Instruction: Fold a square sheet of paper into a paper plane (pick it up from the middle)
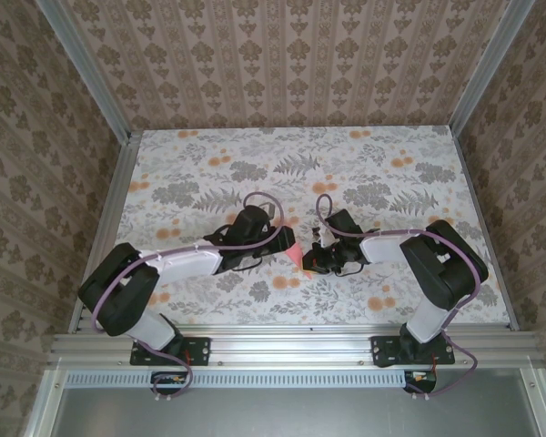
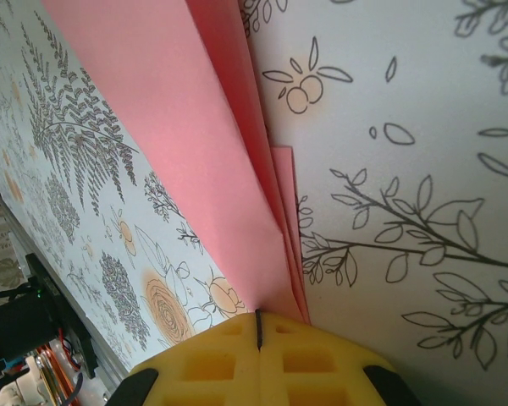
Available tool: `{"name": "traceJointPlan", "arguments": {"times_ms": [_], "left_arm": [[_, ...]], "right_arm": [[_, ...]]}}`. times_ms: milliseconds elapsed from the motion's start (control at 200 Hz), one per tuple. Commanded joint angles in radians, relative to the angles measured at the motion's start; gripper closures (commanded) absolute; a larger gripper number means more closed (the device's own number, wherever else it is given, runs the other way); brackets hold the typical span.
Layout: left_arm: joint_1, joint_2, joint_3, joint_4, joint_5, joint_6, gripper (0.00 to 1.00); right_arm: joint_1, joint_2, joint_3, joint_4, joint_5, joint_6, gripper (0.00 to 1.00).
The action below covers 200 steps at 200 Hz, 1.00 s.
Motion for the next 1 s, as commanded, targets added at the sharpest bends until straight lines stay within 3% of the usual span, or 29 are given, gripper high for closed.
{"name": "traceJointPlan", "arguments": {"times_ms": [0,360,725,840,995], "left_arm": [[0.008,-0.007,-0.011,0.094,0.033,-0.037,0.56],[0.013,0.055,-0.034,0.189,0.072,-0.090,0.57],[-0.018,0.095,-0.026,0.207,0.013,-0.100,0.61],[-0.059,0.085,-0.017,0.184,-0.103,-0.068,0.65],[-0.116,0.055,-0.001,0.160,-0.227,0.025,0.55]], "right_arm": [[-0.002,0.057,-0.043,-0.145,0.143,-0.006,1.00],[-0.002,0.051,-0.057,-0.142,0.146,-0.004,1.00],[-0.002,0.066,-0.053,-0.134,0.144,0.003,1.00],[-0.003,0.065,-0.055,-0.132,0.144,0.006,1.00],[-0.002,0.065,-0.055,-0.131,0.144,0.002,1.00]]}}
